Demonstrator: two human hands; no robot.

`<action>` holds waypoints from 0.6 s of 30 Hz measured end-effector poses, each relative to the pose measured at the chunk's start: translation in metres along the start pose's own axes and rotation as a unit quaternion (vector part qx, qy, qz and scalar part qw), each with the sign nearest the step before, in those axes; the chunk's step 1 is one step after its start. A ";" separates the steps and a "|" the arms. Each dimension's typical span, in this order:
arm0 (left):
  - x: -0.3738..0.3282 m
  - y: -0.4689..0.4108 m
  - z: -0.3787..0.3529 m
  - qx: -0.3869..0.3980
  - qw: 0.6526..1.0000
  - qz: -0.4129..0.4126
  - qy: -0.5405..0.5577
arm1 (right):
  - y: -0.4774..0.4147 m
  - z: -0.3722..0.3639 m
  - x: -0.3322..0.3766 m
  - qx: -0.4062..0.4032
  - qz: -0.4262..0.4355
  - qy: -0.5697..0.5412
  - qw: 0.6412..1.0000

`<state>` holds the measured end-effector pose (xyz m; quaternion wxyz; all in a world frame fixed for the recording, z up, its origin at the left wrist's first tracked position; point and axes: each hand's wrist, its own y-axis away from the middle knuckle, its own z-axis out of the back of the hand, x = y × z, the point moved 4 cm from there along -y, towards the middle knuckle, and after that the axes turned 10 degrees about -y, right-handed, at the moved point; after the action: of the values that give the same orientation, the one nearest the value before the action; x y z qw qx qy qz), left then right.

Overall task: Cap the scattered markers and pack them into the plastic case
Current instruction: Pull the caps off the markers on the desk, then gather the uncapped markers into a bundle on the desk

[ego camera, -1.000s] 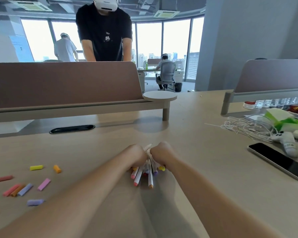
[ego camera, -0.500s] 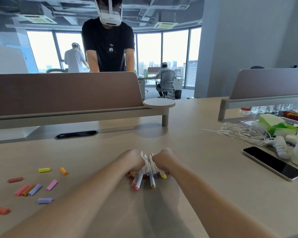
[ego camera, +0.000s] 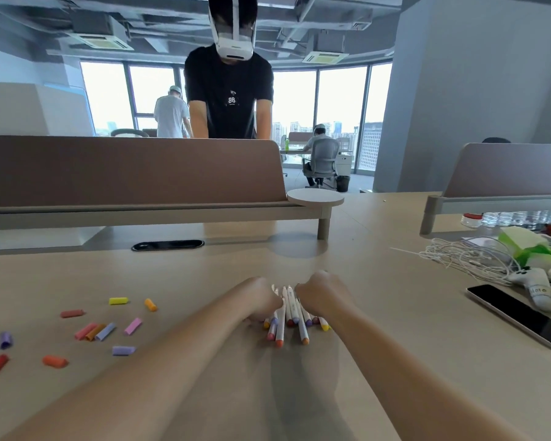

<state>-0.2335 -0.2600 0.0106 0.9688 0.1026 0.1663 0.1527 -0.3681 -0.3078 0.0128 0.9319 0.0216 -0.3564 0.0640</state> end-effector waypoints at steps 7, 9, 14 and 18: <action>0.050 0.031 0.023 -0.079 0.997 -0.013 -0.016 | 0.020 -0.034 0.053 0.018 0.064 -0.049 0.997; 0.076 0.042 0.032 -0.096 0.995 -0.001 -0.035 | 0.029 -0.051 0.075 0.028 0.090 -0.048 0.994; 0.154 0.071 0.052 -0.106 0.993 0.051 -0.005 | 0.056 -0.104 0.127 0.108 0.167 -0.039 0.979; 0.206 0.094 0.060 -0.115 0.990 0.084 -0.021 | 0.076 -0.150 0.159 0.188 0.216 0.019 0.958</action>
<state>-0.0522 -0.1138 0.0293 0.9612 0.0069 0.1175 0.2495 -0.1618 -0.2031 0.0062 0.8812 0.1178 -0.3167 0.3306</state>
